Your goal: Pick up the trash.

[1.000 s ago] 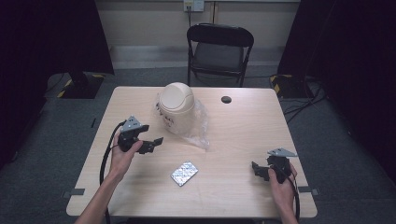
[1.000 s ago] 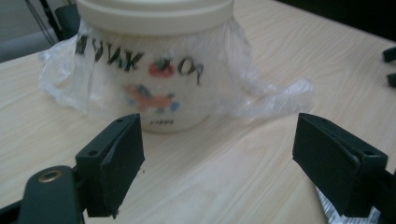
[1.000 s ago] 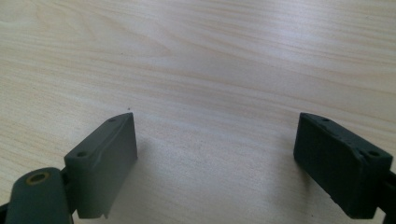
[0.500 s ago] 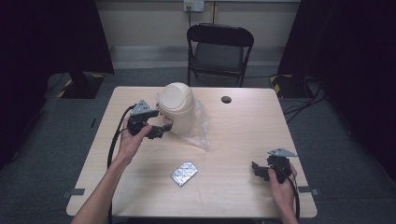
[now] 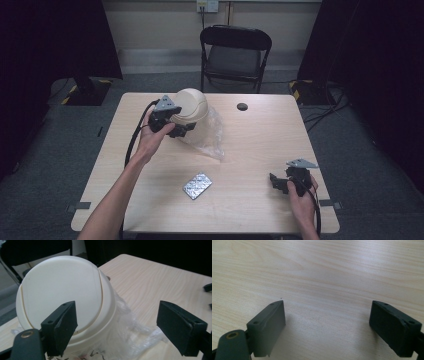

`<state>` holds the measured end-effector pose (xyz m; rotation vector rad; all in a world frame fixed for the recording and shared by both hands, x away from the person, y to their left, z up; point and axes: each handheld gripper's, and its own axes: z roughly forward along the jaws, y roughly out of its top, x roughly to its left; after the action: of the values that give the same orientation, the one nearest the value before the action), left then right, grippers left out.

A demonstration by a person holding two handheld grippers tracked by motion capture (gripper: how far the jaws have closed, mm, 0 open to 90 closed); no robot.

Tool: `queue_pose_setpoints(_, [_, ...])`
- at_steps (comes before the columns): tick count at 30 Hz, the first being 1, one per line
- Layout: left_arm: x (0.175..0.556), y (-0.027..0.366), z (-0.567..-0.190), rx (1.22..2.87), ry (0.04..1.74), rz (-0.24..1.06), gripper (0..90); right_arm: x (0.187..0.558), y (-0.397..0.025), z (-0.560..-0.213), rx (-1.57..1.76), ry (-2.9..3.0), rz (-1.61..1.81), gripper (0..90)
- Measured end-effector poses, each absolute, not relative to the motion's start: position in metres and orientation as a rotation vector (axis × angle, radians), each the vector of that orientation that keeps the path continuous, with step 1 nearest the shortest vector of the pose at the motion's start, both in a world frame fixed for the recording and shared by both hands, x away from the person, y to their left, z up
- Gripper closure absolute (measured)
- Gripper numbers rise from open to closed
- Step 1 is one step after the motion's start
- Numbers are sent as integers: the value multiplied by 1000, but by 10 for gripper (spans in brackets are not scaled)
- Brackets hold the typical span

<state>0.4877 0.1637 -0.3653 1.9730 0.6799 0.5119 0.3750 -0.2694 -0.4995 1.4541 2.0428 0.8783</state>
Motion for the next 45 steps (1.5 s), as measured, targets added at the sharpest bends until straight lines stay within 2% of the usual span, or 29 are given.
queue_pose_setpoints(4, [496, 159, -373, 2013, 700, 503, 164, 375, -269, -500, 1455, 2043, 878, 127])
queue_pose_setpoints(20, [530, 162, -390, 1994, 739, 402, 170, 375, -269, -500, 1455, 2041, 880, 127])
queue_pose_setpoints(26, [535, 160, -395, 2007, 728, 400, 179, 375, -269, -500, 1455, 2041, 880, 127])
queue_pose_setpoints(33, [537, 141, -395, 2098, 661, 398, 190, 375, -269, -500, 1455, 2042, 881, 127])
queue_pose_setpoints(41, [540, 144, -396, 2033, 671, 318, 188, 375, -269, -500, 1453, 2039, 880, 128])
queue_pose_setpoints(45, [536, 154, -387, 1996, 676, 333, 183, 374, -269, -500, 1455, 2040, 882, 128])
